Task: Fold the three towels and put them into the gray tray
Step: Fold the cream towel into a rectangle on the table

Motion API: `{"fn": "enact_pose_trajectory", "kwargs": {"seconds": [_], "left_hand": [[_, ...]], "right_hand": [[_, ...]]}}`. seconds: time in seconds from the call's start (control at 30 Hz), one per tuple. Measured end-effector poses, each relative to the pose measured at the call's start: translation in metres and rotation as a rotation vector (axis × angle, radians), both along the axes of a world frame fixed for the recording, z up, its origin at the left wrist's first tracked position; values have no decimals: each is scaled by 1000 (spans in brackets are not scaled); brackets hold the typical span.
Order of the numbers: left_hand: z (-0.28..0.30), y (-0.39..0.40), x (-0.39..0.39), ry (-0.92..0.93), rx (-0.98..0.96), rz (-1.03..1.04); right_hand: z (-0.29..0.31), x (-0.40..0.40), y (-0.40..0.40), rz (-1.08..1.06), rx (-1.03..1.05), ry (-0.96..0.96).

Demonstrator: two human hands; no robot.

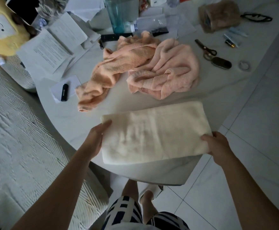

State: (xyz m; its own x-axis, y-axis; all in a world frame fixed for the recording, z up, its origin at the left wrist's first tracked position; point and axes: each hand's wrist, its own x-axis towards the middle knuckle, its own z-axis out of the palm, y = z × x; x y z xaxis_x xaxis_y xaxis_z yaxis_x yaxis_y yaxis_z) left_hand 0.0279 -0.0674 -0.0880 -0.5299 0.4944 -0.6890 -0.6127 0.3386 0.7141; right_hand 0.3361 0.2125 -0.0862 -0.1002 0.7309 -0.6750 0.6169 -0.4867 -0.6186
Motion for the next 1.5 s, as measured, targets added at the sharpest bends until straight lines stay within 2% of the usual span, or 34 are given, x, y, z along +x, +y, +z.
{"fn": "enact_pose_trajectory", "kwargs": {"seconds": [0.07,0.13,0.23,0.3,0.4,0.5,0.6,0.67,0.8,0.87,0.93,1.0,1.07,1.13,1.17,1.23,1.3,1.4,1.5], "left_hand": [[1,5,-6,16,-57,1],[-1,6,-9,140,-123,-5],[-1,-5,-7,308,-35,44],[-1,-19,0,363,17,111],[-13,-42,17,309,-130,97],[-19,-53,24,276,-295,-74],[-11,-50,25,121,-248,-104],[-7,-46,35,-33,-175,-127],[7,-32,73,-238,-34,-91],[15,-23,91,-359,66,46],[24,-17,108,-494,191,165],[34,-14,122,-588,303,203],[43,-12,130,-622,376,193],[51,-6,134,-560,334,167],[53,-4,133,-449,233,146],[55,-7,129,-57,-68,46],[55,-17,123,285,-225,-15],[69,-34,124,400,-114,-131],[86,-46,139,299,2,-318]], "right_hand": [[-1,-1,-3,-41,-39,29],[-2,-2,-4,2,-5,3],[3,-4,3,49,123,21],[9,-13,10,-43,174,155],[8,-29,13,-259,136,328],[-1,-41,-8,-277,22,322],[-5,-43,-51,-345,-118,396],[-2,-43,-82,-296,-166,383],[0,-32,-143,-44,-411,275],[1,-23,-171,166,-541,253],[4,-19,-193,247,-665,296],[5,-18,-207,173,-778,372],[5,-16,-210,-42,-876,519],[11,-15,-203,-236,-910,709],[16,-13,-196,-306,-884,773],[25,-8,-183,-351,-815,782],[33,1,-172,-318,-743,657],[41,21,-164,-208,-616,526],[46,37,-170,-182,-399,453]]}}
